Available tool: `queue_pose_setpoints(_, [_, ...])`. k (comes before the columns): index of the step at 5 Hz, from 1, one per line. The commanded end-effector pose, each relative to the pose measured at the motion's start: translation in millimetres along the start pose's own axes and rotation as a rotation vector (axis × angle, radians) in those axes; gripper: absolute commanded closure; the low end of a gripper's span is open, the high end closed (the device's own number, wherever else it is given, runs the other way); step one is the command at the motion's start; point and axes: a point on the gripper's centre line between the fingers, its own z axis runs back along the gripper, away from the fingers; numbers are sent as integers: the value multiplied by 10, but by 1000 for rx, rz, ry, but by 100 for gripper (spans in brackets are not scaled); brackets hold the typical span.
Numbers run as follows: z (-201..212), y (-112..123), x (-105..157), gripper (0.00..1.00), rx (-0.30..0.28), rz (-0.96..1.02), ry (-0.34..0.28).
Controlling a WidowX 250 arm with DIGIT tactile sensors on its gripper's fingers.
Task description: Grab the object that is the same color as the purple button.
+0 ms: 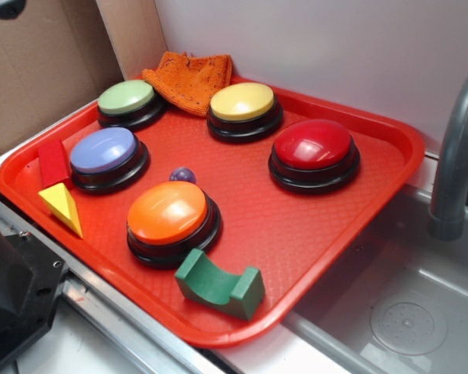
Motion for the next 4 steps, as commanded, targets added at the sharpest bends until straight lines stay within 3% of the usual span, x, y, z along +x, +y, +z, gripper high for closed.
queue_pose_setpoints(1, [0,0,0,0,0,0,0])
queue_pose_setpoints(3, [-248,33,221,0,-44,373,9])
queue_pose_setpoints(4, [-457,60,344,0,-52,540,-17])
